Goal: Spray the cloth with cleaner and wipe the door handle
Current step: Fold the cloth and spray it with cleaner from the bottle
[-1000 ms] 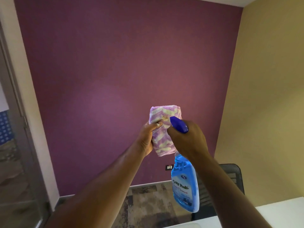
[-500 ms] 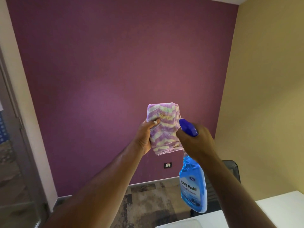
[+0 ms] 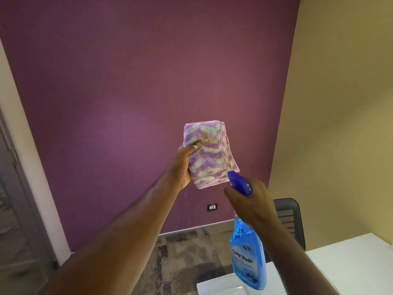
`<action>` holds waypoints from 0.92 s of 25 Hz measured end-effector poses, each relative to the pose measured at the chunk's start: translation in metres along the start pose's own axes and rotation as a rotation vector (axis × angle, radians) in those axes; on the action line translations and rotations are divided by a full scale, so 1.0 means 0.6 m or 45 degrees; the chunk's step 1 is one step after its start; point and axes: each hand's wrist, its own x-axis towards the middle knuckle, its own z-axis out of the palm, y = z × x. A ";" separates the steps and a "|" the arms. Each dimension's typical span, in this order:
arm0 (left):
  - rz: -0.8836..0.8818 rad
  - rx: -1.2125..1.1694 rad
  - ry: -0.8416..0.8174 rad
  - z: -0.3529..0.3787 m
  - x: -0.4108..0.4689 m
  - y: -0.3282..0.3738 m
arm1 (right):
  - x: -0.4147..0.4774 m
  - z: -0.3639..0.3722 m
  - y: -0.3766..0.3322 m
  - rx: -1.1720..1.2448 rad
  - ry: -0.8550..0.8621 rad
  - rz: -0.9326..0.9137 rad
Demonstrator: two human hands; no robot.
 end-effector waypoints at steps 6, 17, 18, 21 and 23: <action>-0.015 0.015 -0.017 0.018 -0.008 -0.015 | -0.029 0.032 -0.027 -0.099 -0.050 -0.105; -0.056 0.002 0.031 0.022 -0.018 -0.036 | -0.005 0.024 -0.041 -0.102 0.045 -0.184; -0.062 0.001 0.036 0.024 -0.020 -0.035 | 0.000 0.021 -0.042 -0.112 0.043 -0.154; -0.069 0.001 0.034 0.030 -0.024 -0.028 | 0.017 0.008 -0.042 -0.096 0.042 -0.082; -0.076 0.010 0.032 0.030 -0.024 -0.027 | 0.025 -0.001 -0.048 -0.068 0.067 -0.133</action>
